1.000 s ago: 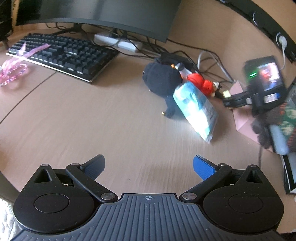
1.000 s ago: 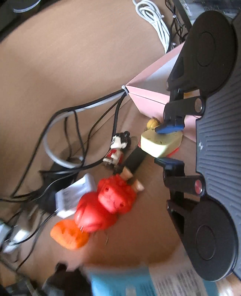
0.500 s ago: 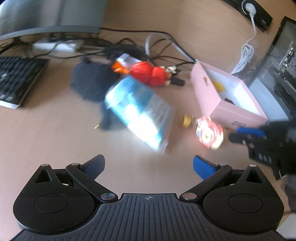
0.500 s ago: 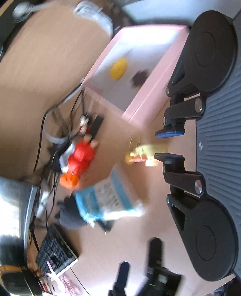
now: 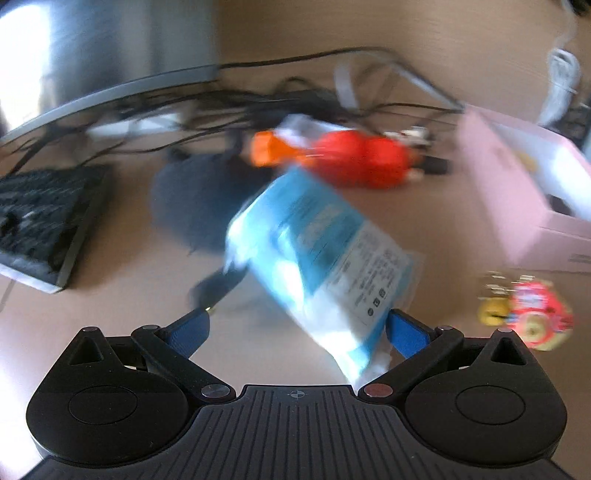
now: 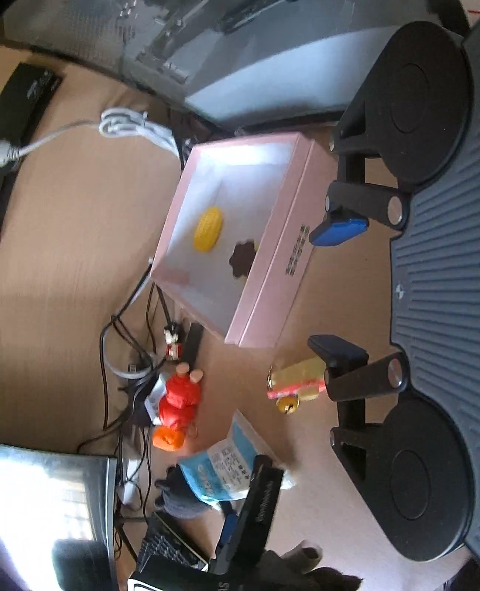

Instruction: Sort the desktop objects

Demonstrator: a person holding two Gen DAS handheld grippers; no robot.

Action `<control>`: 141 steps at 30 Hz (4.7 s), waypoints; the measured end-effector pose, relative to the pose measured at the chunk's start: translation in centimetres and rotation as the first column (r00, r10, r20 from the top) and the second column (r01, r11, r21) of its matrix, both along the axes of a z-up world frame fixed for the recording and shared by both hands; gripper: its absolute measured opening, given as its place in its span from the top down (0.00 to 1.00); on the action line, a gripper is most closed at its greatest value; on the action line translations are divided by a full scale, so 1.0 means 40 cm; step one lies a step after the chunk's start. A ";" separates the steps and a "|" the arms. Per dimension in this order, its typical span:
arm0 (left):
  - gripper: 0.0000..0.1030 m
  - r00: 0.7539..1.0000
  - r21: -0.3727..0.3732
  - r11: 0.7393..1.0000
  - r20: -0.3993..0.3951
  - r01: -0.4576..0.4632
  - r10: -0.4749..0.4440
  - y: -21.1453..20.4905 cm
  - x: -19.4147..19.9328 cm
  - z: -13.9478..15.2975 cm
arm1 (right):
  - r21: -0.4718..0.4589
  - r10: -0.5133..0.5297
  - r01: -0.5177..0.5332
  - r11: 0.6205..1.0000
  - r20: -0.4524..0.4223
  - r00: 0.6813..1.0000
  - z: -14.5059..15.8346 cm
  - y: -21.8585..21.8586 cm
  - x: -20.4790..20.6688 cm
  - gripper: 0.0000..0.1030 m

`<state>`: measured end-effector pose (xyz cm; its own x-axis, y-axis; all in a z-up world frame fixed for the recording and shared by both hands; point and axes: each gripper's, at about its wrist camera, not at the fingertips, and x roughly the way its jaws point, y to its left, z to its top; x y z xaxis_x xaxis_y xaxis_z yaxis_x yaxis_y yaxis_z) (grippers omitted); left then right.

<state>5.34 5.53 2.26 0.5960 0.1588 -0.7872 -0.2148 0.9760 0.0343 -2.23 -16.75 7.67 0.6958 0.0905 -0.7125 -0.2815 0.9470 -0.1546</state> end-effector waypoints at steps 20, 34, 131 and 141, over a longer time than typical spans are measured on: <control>0.00 0.989 -0.175 0.976 0.043 -0.133 0.142 0.106 -0.297 0.077 | -0.070 0.406 -0.406 0.911 -0.019 0.914 0.008 0.366 0.329 0.37; 0.00 0.955 -0.221 0.932 0.009 -0.288 0.297 0.151 -0.421 0.067 | -0.314 0.554 -0.565 0.763 -0.133 0.822 -0.125 0.505 0.409 0.50; 0.00 1.000 -0.190 0.982 0.022 -0.017 0.022 -0.164 -0.326 0.077 | 0.071 -0.025 0.020 0.997 0.077 0.997 -0.185 -0.155 0.004 0.12; 0.00 0.999 -0.156 0.987 -0.005 -0.041 0.041 -0.167 -0.359 0.073 | 0.137 0.080 -0.090 0.986 0.076 0.994 -0.207 -0.149 0.055 0.38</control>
